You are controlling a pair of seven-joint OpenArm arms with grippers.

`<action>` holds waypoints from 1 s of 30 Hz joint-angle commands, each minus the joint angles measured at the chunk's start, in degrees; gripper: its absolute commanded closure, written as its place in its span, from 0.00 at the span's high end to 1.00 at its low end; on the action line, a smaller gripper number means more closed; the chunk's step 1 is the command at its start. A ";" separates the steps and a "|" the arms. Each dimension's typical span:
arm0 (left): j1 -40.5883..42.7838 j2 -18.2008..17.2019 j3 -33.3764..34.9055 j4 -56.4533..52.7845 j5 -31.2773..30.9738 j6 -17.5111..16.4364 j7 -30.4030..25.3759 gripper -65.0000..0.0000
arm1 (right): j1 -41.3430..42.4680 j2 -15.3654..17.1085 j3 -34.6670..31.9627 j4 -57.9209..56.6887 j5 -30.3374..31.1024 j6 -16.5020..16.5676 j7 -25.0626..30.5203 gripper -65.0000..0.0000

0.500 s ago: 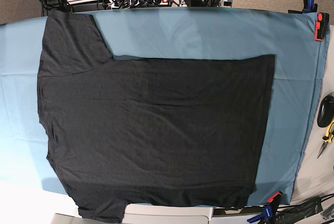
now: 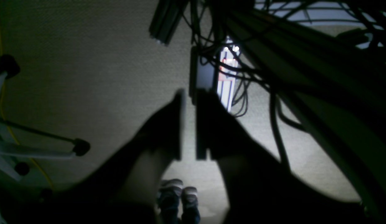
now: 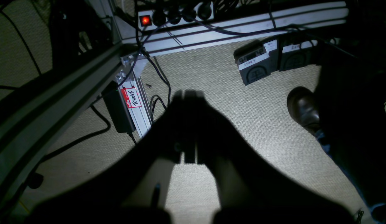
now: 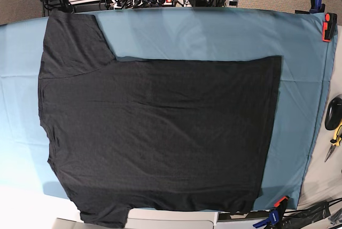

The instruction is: Fold the T-shirt properly

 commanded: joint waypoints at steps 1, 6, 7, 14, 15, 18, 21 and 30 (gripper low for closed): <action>0.04 0.00 0.20 0.22 -0.09 0.20 -0.35 0.12 | 0.13 0.48 0.15 0.26 -0.11 0.11 0.33 0.00; 0.04 0.00 0.20 0.22 -0.09 0.17 -0.35 0.12 | 0.13 0.48 0.15 0.26 -0.11 0.11 0.33 0.00; 0.04 0.00 0.20 0.22 -0.09 0.17 -0.35 0.12 | 0.13 0.48 0.15 0.26 -0.11 0.11 0.35 0.00; 0.09 0.00 0.20 0.22 -0.11 0.17 -0.37 0.12 | -0.20 0.48 0.15 0.26 -0.09 0.09 0.42 0.00; 0.07 0.00 0.20 0.22 -0.11 0.17 -0.39 0.12 | -0.28 0.48 0.15 0.28 -0.09 0.11 0.55 0.00; 0.17 0.00 0.20 0.22 -0.09 0.17 -1.81 0.12 | -0.96 0.48 0.15 0.92 -0.09 0.09 1.11 0.00; 0.39 0.00 0.20 0.22 -0.09 0.20 -1.18 0.12 | -1.64 0.50 0.15 1.64 -0.11 -0.13 1.62 0.00; 6.19 -0.31 0.20 5.49 -0.07 0.20 0.28 0.12 | -4.48 1.16 0.15 3.06 -0.09 -0.94 3.91 0.00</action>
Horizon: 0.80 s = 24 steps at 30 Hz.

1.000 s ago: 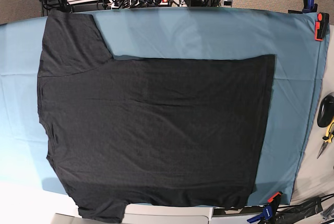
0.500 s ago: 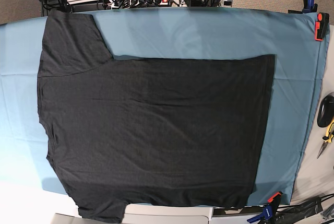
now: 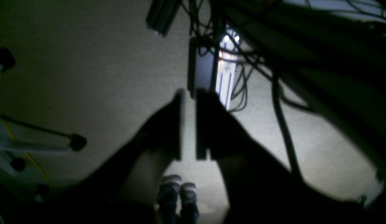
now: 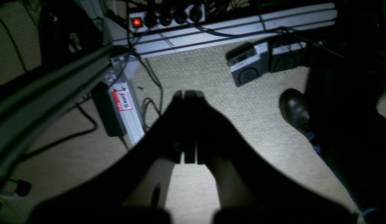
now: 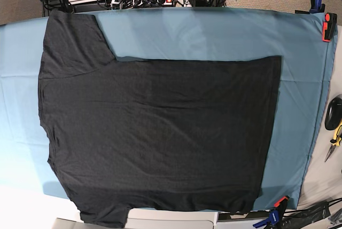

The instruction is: Fold the T-shirt properly

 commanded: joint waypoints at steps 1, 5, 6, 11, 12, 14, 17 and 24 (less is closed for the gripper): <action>1.36 -0.48 0.20 1.62 -0.11 0.00 0.55 0.12 | -1.14 0.59 0.15 1.38 -0.09 -0.26 0.28 0.00; 7.19 -1.99 0.20 10.49 -0.11 0.02 4.94 0.12 | -6.45 1.36 0.15 8.13 0.00 -0.24 -0.83 0.00; 8.90 -2.62 0.20 13.25 -0.11 0.00 5.66 0.12 | -7.85 1.62 0.15 9.94 0.42 -0.24 -0.94 0.00; 18.53 -6.45 0.20 27.45 -0.09 0.02 5.90 0.12 | -14.99 3.69 0.15 18.84 4.50 -0.22 -1.90 0.00; 20.70 -7.37 0.20 30.38 -0.09 0.02 5.90 0.12 | -16.52 4.22 0.15 20.79 5.05 -0.24 -2.14 0.00; 25.24 -9.27 0.20 36.52 -0.09 0.02 5.88 0.12 | -19.93 5.42 0.15 24.81 5.09 -0.22 -2.21 0.00; 32.87 -12.24 0.17 46.62 -0.09 0.04 5.90 0.12 | -25.90 7.41 0.15 31.76 5.07 -0.26 -2.29 0.00; 48.11 -20.04 0.17 70.97 -0.11 0.13 5.90 0.12 | -40.46 11.21 0.15 51.30 7.76 -0.26 -2.12 0.00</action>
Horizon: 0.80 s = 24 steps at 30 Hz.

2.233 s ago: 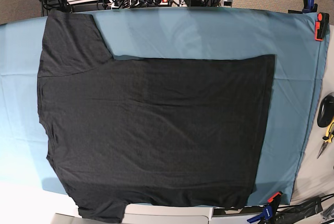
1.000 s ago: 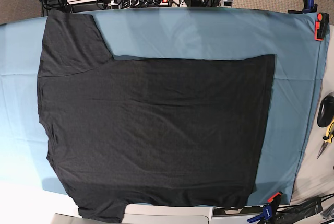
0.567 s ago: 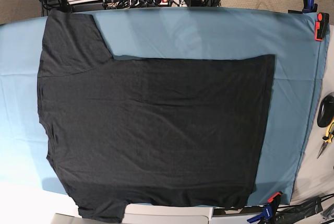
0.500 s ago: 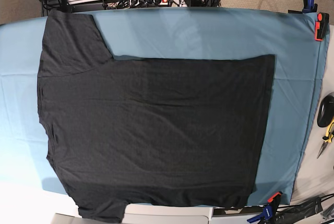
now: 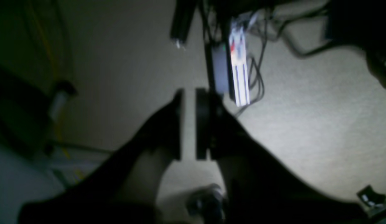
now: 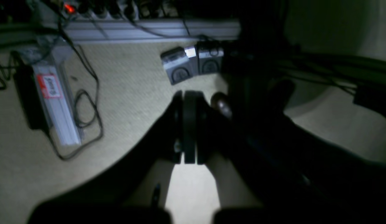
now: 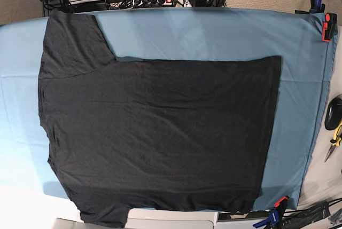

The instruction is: Fold the T-shirt properly

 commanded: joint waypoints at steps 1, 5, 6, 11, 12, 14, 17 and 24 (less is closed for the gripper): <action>2.89 -1.07 -0.02 3.74 0.04 -0.11 -0.81 0.12 | -2.73 1.31 0.44 3.06 1.14 -0.37 0.83 0.00; 8.55 -4.72 -0.02 17.51 0.07 -0.11 3.34 0.12 | -9.68 2.75 1.18 15.21 1.68 -3.89 -2.27 0.00; 9.53 -5.62 -0.02 20.70 0.07 -0.13 4.90 0.12 | -11.13 2.69 2.12 18.16 1.70 -4.96 -2.82 0.00; 12.15 -8.90 -0.02 32.76 0.76 -0.15 7.52 0.12 | -16.33 2.69 9.11 31.06 3.52 -5.29 -4.28 0.00; 12.11 -9.18 -0.02 34.42 1.62 -0.15 7.78 0.12 | -16.92 2.69 10.80 33.16 4.59 -5.29 -4.85 0.00; 11.89 -9.40 -0.02 37.16 2.80 -0.17 7.76 0.12 | -17.46 2.69 14.45 36.50 6.95 -5.29 -5.86 0.00; 10.43 -9.35 -0.02 39.63 3.04 -0.13 7.74 0.12 | -17.42 2.69 20.04 39.82 11.61 -5.27 -6.54 0.00; 4.28 -8.76 -0.07 40.02 3.04 -0.09 8.15 0.12 | -14.97 2.69 29.09 43.30 20.33 -0.28 -8.09 0.00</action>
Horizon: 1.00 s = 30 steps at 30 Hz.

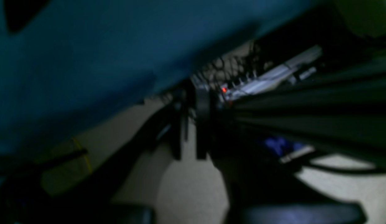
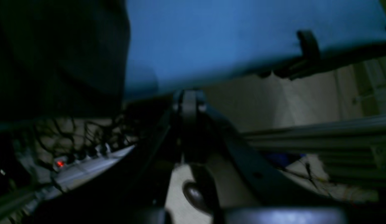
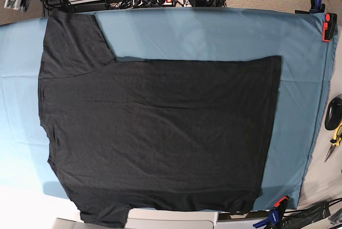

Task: Fold the T-shirt properly
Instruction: 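Move both grippers down toward the shirt's shoulder corners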

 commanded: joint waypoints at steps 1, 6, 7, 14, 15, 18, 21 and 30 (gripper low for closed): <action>0.09 0.39 -0.42 0.94 0.02 -0.13 -0.83 0.12 | 0.26 0.52 1.46 0.81 1.70 1.29 -0.07 0.00; -4.24 4.13 -4.90 0.92 -6.27 -0.42 0.63 0.12 | 5.55 0.48 3.37 0.81 11.76 16.70 -6.03 0.00; -5.05 4.96 -6.29 0.90 -8.09 -0.96 1.25 0.12 | 6.58 0.48 3.37 0.81 14.14 19.58 -7.50 0.00; -9.57 10.05 -16.83 -1.73 -21.90 -12.04 5.46 0.12 | 12.70 -2.12 3.41 0.79 28.24 24.76 -17.51 0.00; -10.08 10.49 -17.99 -2.78 -23.58 -13.07 5.97 0.12 | 13.22 -2.69 3.48 0.79 28.96 24.72 -17.62 0.00; -11.74 10.93 -20.06 -6.80 -28.04 -14.21 6.51 0.12 | 15.08 -4.39 3.74 0.79 30.14 24.61 -17.94 0.00; -13.90 10.93 -20.81 -11.89 -30.77 -14.23 6.60 0.12 | 18.27 -6.95 5.20 0.15 29.81 24.33 -18.01 0.00; -21.49 11.82 -20.74 -18.16 -40.48 -18.80 11.04 0.12 | 29.40 -8.52 10.23 -7.34 29.68 20.68 -17.59 0.00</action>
